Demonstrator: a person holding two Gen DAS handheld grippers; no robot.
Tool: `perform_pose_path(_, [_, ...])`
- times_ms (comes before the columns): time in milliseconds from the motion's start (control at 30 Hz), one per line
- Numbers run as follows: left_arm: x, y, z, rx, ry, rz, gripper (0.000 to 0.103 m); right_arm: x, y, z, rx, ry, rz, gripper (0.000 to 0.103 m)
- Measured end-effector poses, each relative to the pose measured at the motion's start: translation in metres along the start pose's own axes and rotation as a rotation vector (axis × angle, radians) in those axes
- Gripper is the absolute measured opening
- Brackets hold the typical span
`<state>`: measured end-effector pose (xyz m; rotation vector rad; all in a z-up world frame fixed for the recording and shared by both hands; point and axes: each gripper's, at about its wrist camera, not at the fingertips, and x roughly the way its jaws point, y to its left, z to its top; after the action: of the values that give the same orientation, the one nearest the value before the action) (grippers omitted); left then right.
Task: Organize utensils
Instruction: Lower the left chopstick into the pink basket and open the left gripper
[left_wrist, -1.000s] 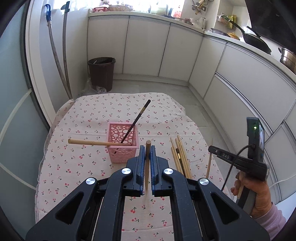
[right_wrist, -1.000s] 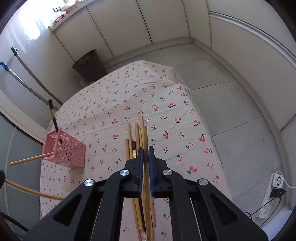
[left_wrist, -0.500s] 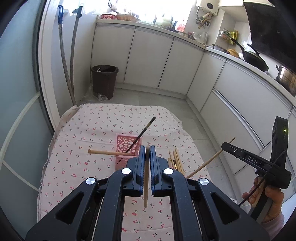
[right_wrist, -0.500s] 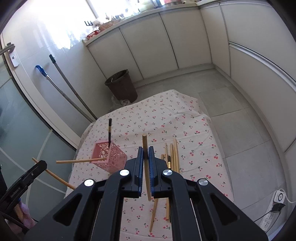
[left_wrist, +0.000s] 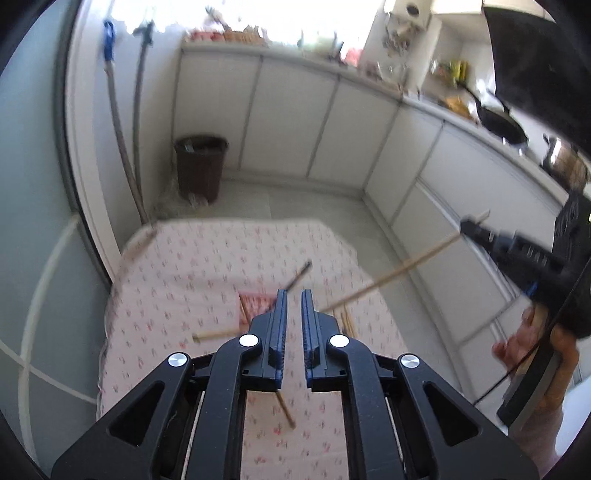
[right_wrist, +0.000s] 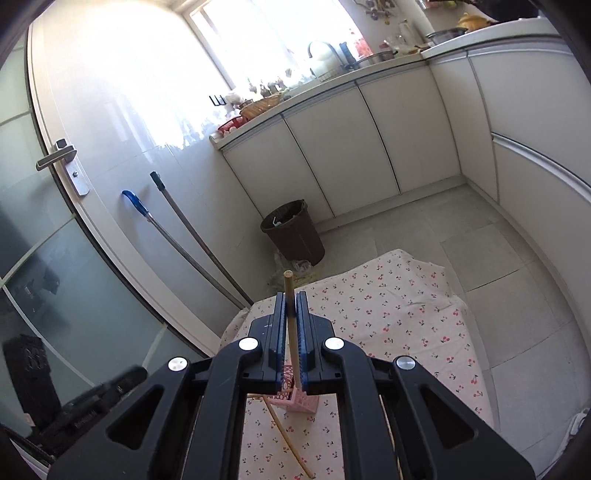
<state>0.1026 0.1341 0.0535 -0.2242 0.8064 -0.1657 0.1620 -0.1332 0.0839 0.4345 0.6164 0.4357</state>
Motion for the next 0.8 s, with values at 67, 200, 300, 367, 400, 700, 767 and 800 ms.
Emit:
perform_pose_path(67, [0.042,0.011,-0.025,-0.076,0.123,-0.001,0.024,0.006,-0.011,-0.002,0.031,0.023,-0.008,0.006])
perform_pose_path(200, [0.125,0.021,-0.072,-0.127,0.313,0.152,0.025,0.014,-0.034,-0.008,0.097,0.062,-0.025,0.006])
perform_pose_path(300, [0.144,0.026,-0.074,-0.120,0.322,0.218,0.042,0.015,-0.045,-0.010,0.122,0.073,-0.032,0.006])
perform_pose_path(367, [0.152,0.037,-0.070,-0.172,0.300,0.226,0.049,0.015,-0.049,-0.011,0.129,0.074,-0.034,0.006])
perform_pose_path(400, [0.156,0.042,-0.069,-0.185,0.300,0.228,0.051,0.014,-0.051,-0.011,0.131,0.077,-0.034,0.006])
perform_pose_path(700, [0.185,0.054,-0.058,-0.211,0.281,0.253,0.006,0.016,-0.059,-0.014,0.139,0.099,-0.042,0.006])
perform_pose_path(767, [0.173,0.048,-0.061,-0.214,0.249,0.246,0.006,0.016,-0.058,-0.014,0.137,0.101,-0.038,0.006])
perform_pose_path(800, [0.166,0.046,-0.062,-0.216,0.230,0.246,0.006,0.015,-0.058,-0.014,0.136,0.099,-0.036,0.006])
